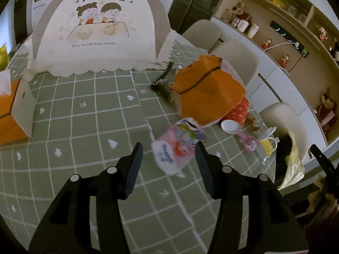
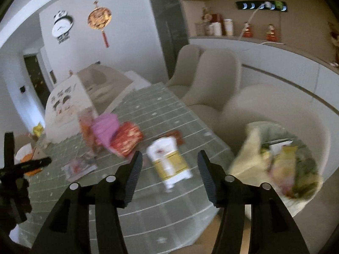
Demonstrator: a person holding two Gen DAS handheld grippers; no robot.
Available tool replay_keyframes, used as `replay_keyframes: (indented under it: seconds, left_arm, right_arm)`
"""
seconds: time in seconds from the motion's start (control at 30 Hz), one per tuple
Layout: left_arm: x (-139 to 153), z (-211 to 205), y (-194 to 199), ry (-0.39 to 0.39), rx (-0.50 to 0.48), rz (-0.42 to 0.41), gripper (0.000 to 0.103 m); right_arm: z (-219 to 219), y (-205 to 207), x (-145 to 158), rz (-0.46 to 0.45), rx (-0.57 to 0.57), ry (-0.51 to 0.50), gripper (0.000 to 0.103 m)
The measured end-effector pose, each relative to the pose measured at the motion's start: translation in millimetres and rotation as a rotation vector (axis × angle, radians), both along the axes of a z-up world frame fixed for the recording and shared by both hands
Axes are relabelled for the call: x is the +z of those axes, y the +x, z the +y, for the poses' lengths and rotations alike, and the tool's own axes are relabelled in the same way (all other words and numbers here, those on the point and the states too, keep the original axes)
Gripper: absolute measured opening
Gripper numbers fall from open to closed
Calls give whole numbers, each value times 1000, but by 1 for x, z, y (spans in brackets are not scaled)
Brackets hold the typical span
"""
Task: Collect trash
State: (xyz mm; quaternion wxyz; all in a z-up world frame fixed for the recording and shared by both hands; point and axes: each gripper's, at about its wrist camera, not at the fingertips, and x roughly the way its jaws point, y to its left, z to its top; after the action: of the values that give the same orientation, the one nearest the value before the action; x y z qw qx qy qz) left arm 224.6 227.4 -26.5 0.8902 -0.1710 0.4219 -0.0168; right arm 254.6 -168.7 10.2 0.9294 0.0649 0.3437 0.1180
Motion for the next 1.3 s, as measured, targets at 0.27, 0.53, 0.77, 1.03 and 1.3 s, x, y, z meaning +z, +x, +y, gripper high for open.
replay_keyframes:
  seconds: [0.27, 0.53, 0.77, 1.03, 1.3]
  left_arm:
    - [-20, 18, 27, 30, -151, -19, 49]
    - [-29, 28, 104, -66, -177, -38, 49]
    - [-48, 14, 180, 57, -209, -9, 49]
    - [-71, 7, 204, 130, -201, 45, 32]
    - [-39, 30, 138, 22, -156, 5, 16]
  right_arm:
    - [74, -20, -22, 73, 43, -137, 51]
    - [82, -24, -43, 128, -37, -163, 50]
    - [82, -13, -61, 203, -69, -165, 50]
    - [90, -18, -67, 235, -65, -167, 50]
    - [121, -13, -61, 228, 55, -169, 50]
